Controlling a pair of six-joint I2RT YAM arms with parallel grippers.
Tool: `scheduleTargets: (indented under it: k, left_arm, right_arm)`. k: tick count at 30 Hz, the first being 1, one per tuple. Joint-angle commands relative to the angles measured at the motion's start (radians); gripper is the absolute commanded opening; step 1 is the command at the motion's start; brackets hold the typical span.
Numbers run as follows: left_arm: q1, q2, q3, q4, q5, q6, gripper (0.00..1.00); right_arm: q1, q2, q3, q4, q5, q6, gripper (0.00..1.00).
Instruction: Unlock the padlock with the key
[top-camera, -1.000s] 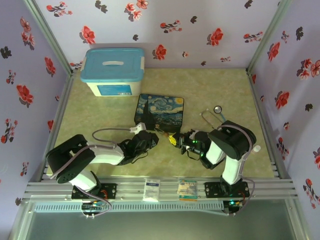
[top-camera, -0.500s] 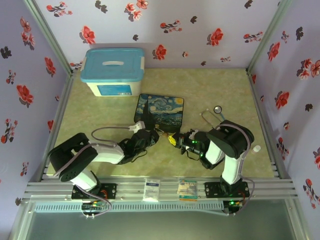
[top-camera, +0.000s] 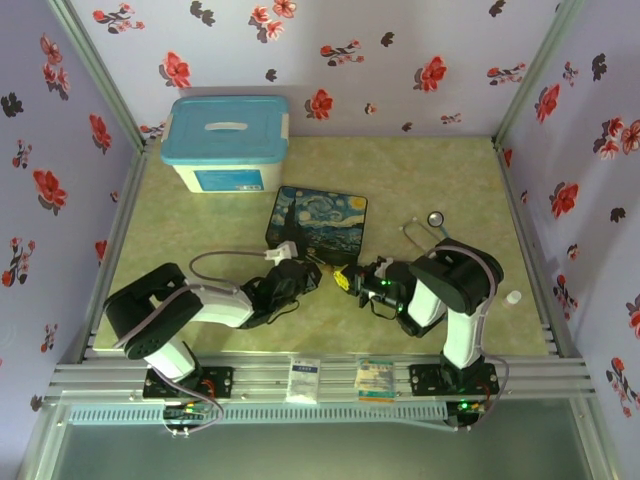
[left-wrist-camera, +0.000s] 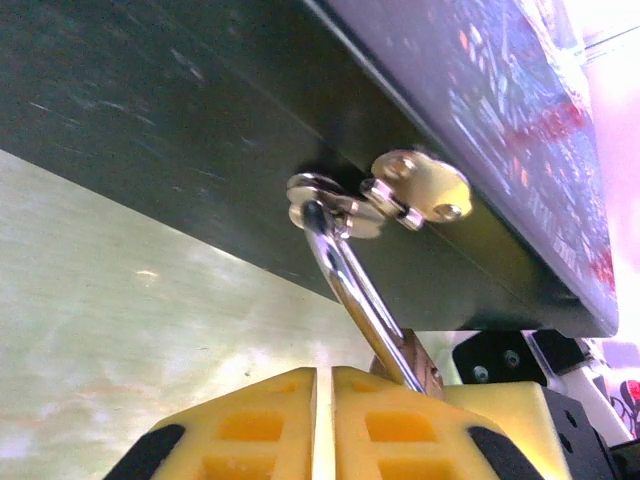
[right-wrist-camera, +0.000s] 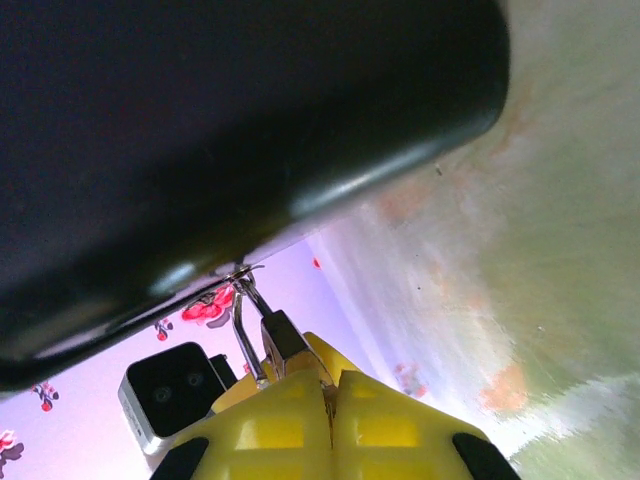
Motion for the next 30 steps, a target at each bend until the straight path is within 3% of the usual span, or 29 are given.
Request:
scheduleTargets:
  k: [1,4,6,7,13,21,25,30]
  left_arm:
    - [-0.022,0.051,-0.014,0.158,-0.001,-0.020,0.11]
    - [-0.027,0.040,-0.027,0.174,-0.020,-0.025,0.11]
    - [-0.030,0.027,-0.033,0.165,-0.039,-0.014,0.33]
    - [-0.029,0.026,-0.030,0.158,-0.039,-0.008,0.34]
    - [-0.006,0.009,-0.018,0.061,-0.054,-0.029,0.30]
    - [-0.005,0.052,0.004,0.177,0.008,0.035,0.38]
    - [-0.005,0.094,-0.004,0.211,0.012,-0.018,0.37]
    - [-0.004,0.051,-0.043,0.184,-0.040,-0.049,0.21]
  right_arm:
    - [0.021,0.032,-0.001,-0.106,-0.031,0.016,0.00]
    - [0.022,0.034,-0.014,-0.107,-0.022,0.011,0.00]
    - [0.022,0.036,-0.019,-0.106,-0.021,0.009,0.00]
    - [0.022,0.036,-0.019,-0.106,-0.022,0.007,0.00]
    - [0.022,0.037,-0.025,-0.106,-0.021,-0.004,0.00]
    - [0.030,0.044,-0.027,-0.106,-0.025,-0.022,0.03]
    - [0.032,0.044,-0.027,-0.107,-0.020,-0.030,0.02]
    - [0.032,0.060,-0.036,-0.106,-0.015,-0.039,0.02]
